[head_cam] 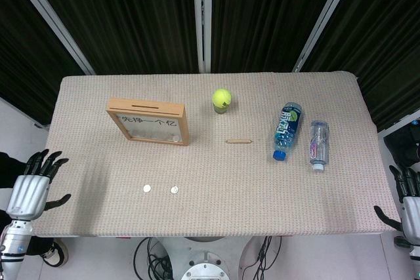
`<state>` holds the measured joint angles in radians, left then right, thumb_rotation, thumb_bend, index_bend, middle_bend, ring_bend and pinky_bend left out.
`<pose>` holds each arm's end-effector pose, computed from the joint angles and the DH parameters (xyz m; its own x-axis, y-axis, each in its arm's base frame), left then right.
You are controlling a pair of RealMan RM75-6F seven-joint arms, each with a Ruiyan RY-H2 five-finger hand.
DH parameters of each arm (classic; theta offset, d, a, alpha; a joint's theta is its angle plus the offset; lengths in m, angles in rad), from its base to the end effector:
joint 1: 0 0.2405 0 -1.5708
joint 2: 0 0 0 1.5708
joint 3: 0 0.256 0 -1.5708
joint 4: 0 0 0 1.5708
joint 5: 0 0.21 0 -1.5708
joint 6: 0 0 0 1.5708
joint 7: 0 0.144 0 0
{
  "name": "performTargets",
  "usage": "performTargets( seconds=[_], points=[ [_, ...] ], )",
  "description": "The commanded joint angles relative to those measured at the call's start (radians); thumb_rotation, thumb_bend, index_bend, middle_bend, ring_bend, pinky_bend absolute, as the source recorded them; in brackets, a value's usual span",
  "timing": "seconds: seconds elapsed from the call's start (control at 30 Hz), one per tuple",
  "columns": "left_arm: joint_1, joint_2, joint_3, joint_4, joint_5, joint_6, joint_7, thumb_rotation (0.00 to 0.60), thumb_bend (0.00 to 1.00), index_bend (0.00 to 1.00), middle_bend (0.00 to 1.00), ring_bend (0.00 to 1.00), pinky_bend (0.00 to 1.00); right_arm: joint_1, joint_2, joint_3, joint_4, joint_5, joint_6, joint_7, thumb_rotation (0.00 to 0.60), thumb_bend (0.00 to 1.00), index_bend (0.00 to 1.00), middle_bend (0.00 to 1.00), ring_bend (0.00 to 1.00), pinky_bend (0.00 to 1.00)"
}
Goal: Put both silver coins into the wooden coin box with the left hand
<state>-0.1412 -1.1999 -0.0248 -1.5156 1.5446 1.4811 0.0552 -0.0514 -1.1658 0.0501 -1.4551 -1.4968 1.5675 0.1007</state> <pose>-0.3086 0.1942 0.1352 0.4646 0.0009 0.8855 0.8810 -0.1011 -0.4621 -0.3537 -0.1358 0.1709 0.4095 0.0332 0.9117 -0.9071 0.1213 0.4030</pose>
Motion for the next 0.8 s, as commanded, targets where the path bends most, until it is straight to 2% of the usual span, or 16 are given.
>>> performTargets(
  seconds=[0.03, 0.43, 0.6, 0.8],
  points=[
    [0.002, -0.007, 0.001, 0.006, 0.001, 0.001, -0.007, 0.6, 0.06, 0.2, 0.12, 0.01, 0.09, 0.001, -0.002, -0.002, 0.004, 0.0, -0.005, 0.007, 0.6, 0.12, 0.0, 0.0, 0.0, 0.0],
    [0.002, -0.007, 0.013, -0.017, 0.045, 0.018, -0.046, 0.6, 0.06, 0.2, 0.12, 0.01, 0.1, -0.003, 0.019, 0.003, -0.006, -0.006, 0.007, 0.063, 0.6, 0.12, 0.0, 0.0, 0.0, 0.0],
    [-0.021, -0.017, 0.035, -0.042, 0.089, -0.014, -0.013, 0.6, 0.07, 0.2, 0.12, 0.01, 0.1, -0.001, 0.027, 0.009, -0.005, 0.007, -0.002, 0.072, 0.6, 0.12, 0.0, 0.0, 0.0, 0.0],
    [-0.061, -0.071, 0.036, -0.047, 0.124, -0.057, 0.039, 0.6, 0.08, 0.2, 0.12, 0.01, 0.1, 0.005, 0.033, 0.01, -0.016, 0.007, -0.011, 0.064, 0.6, 0.12, 0.0, 0.0, 0.0, 0.0]
  ],
)
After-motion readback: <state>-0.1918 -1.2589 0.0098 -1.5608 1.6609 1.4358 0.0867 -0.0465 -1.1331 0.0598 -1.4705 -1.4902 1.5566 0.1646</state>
